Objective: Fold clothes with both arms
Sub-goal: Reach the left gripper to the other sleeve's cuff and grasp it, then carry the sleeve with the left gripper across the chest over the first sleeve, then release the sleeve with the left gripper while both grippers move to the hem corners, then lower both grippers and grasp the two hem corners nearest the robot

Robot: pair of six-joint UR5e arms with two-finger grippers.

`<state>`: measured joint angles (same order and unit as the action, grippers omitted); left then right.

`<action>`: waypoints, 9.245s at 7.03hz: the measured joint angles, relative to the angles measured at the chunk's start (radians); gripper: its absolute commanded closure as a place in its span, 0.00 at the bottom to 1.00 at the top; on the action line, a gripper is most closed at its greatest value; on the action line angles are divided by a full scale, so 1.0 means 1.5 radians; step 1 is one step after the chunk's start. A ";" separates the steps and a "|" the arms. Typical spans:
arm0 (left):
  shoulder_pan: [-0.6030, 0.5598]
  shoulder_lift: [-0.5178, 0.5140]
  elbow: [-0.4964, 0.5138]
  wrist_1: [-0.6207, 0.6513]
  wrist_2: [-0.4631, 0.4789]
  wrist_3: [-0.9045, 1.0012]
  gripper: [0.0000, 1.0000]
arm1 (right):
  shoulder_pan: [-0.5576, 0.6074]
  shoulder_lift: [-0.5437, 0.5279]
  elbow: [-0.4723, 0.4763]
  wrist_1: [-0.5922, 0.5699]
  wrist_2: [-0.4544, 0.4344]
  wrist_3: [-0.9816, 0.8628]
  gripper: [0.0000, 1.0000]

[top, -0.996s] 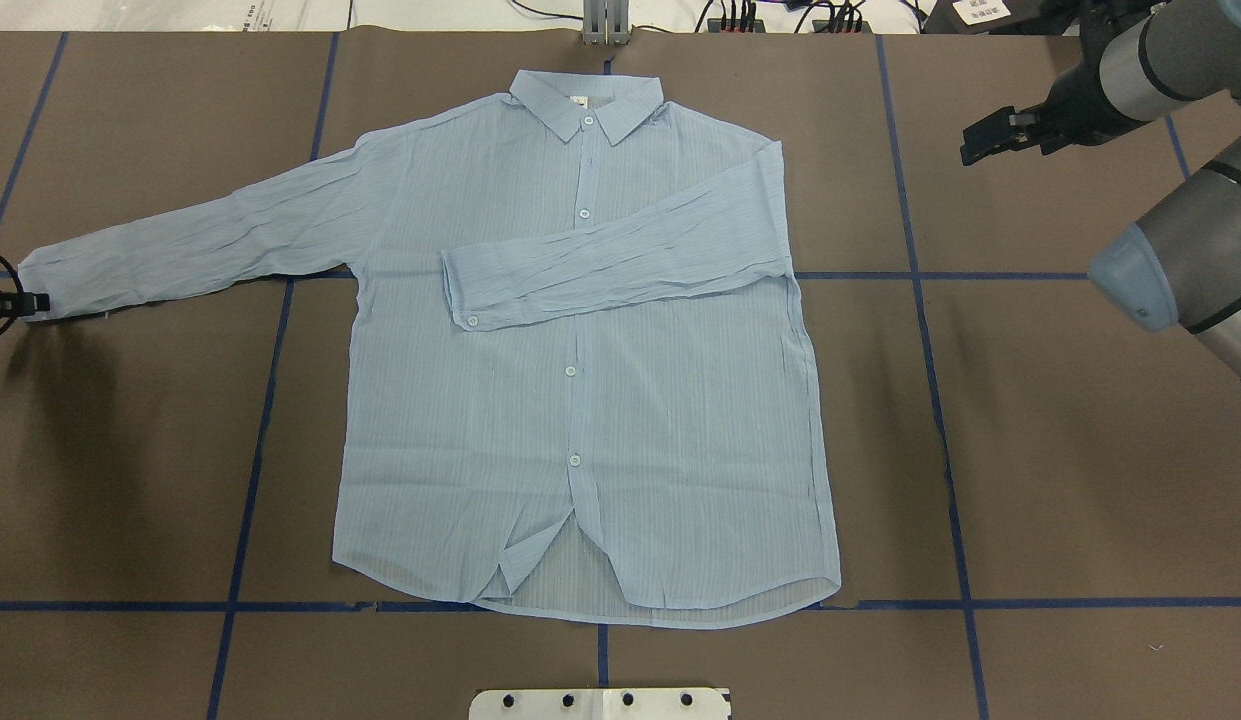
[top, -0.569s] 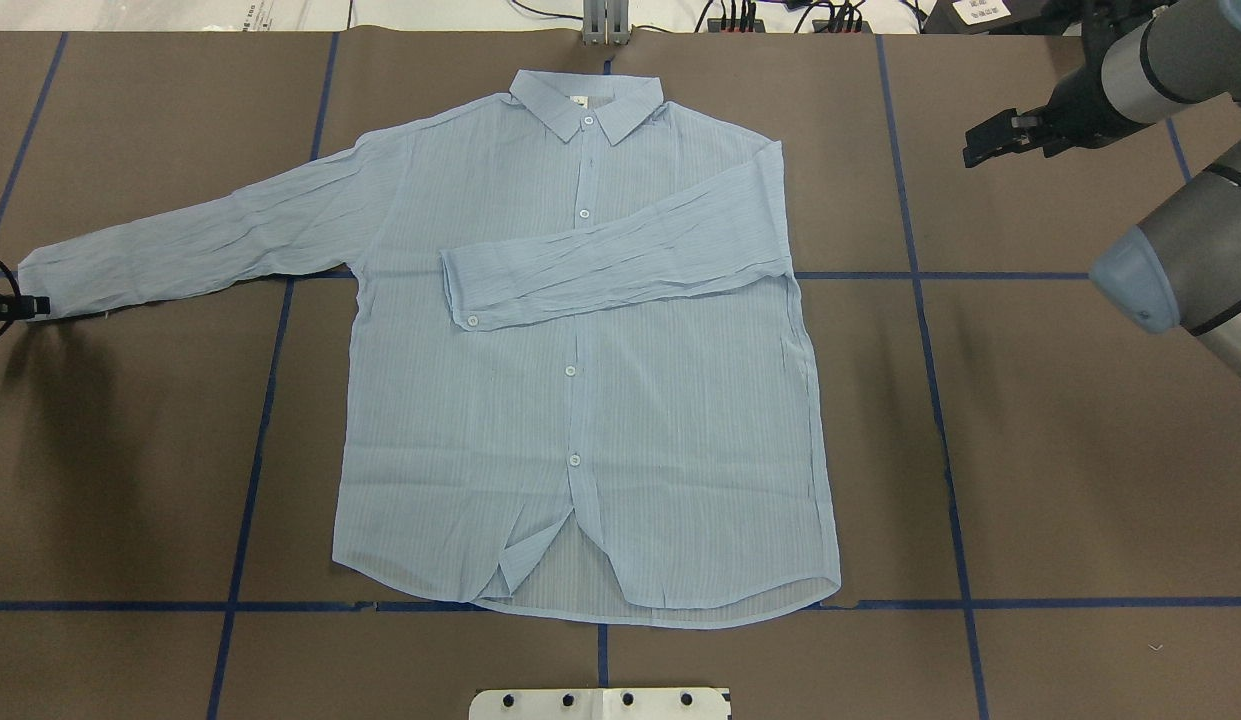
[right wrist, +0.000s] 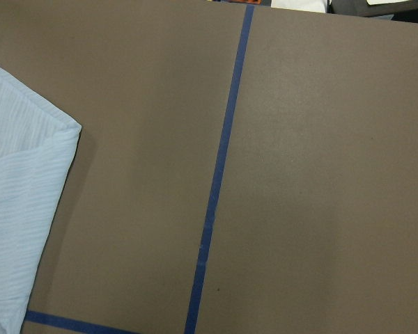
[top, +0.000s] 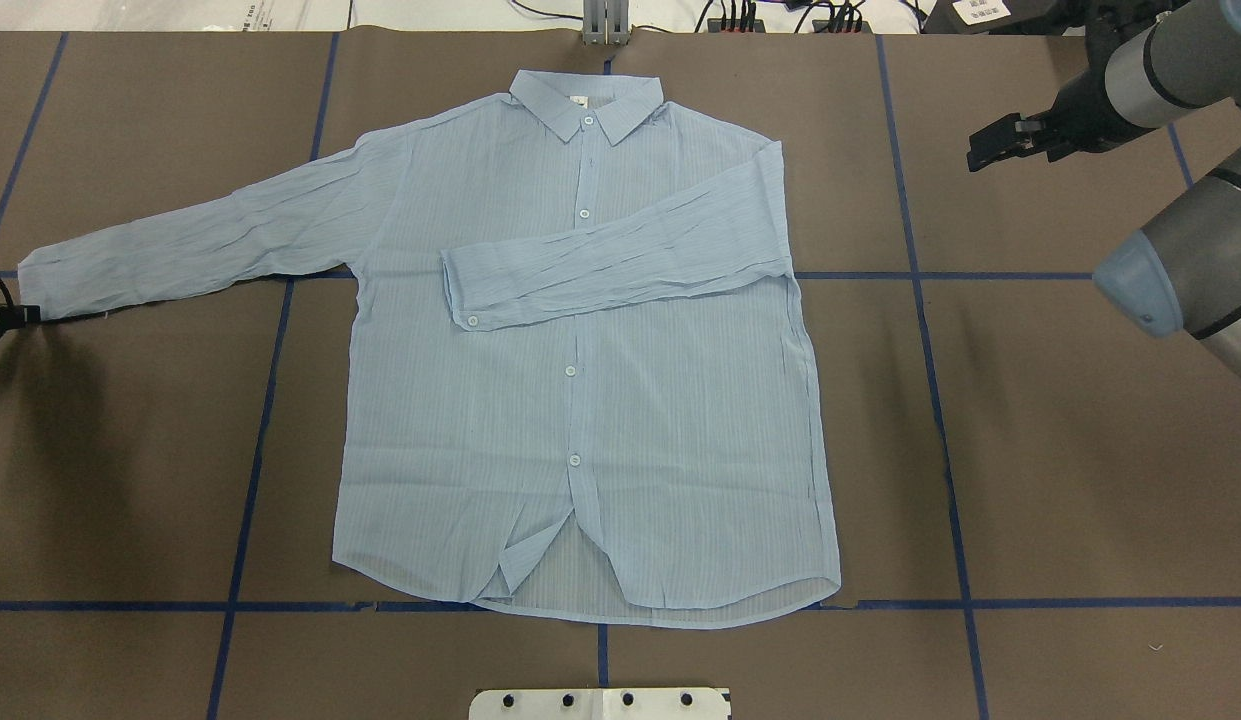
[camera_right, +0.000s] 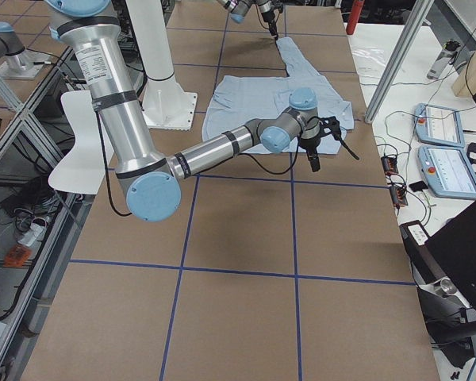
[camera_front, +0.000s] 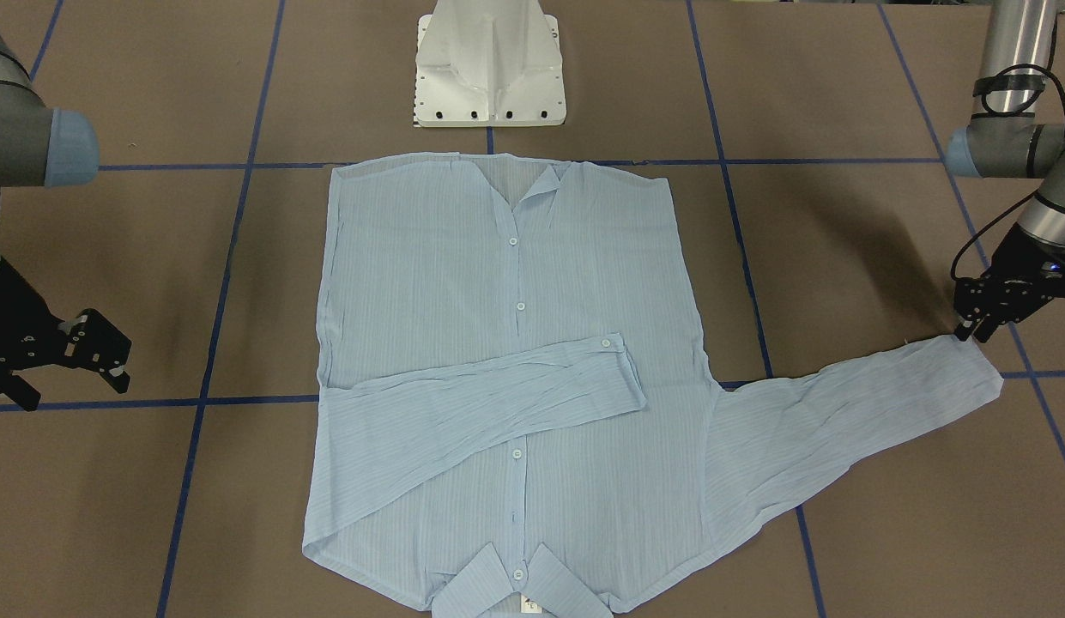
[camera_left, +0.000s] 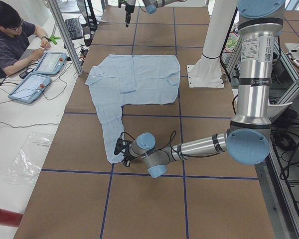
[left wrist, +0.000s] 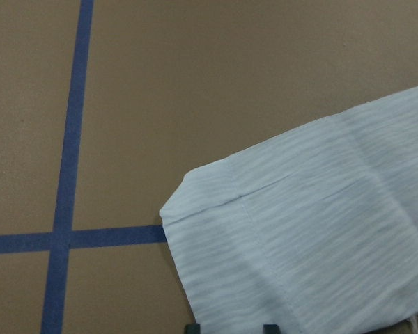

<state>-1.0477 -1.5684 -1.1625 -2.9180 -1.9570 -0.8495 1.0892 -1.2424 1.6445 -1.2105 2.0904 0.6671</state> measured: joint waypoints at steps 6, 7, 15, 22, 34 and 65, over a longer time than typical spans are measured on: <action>-0.003 0.001 -0.074 -0.032 -0.002 0.009 1.00 | 0.000 -0.001 0.001 -0.001 0.000 0.001 0.00; -0.002 -0.006 -0.119 -0.032 -0.002 0.008 1.00 | 0.000 -0.001 0.000 -0.001 0.000 0.001 0.00; 0.237 -0.415 -0.153 0.120 0.129 -0.410 1.00 | -0.001 -0.003 0.002 0.000 -0.001 0.001 0.00; 0.377 -0.576 0.016 0.146 0.264 -0.446 0.01 | -0.001 -0.006 -0.001 0.000 -0.001 0.002 0.00; 0.378 -0.174 -0.492 0.518 0.205 -0.212 0.00 | -0.432 -0.144 0.296 -0.006 -0.349 0.453 0.00; 0.555 -0.036 -0.582 0.587 0.313 -0.338 1.00 | -0.685 -0.204 0.273 -0.016 -0.587 0.607 0.39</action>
<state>-0.2159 -1.6230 -2.0361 -2.0368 -1.4876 -1.3573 0.0610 -1.5489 2.0538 -1.2347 1.2104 1.5769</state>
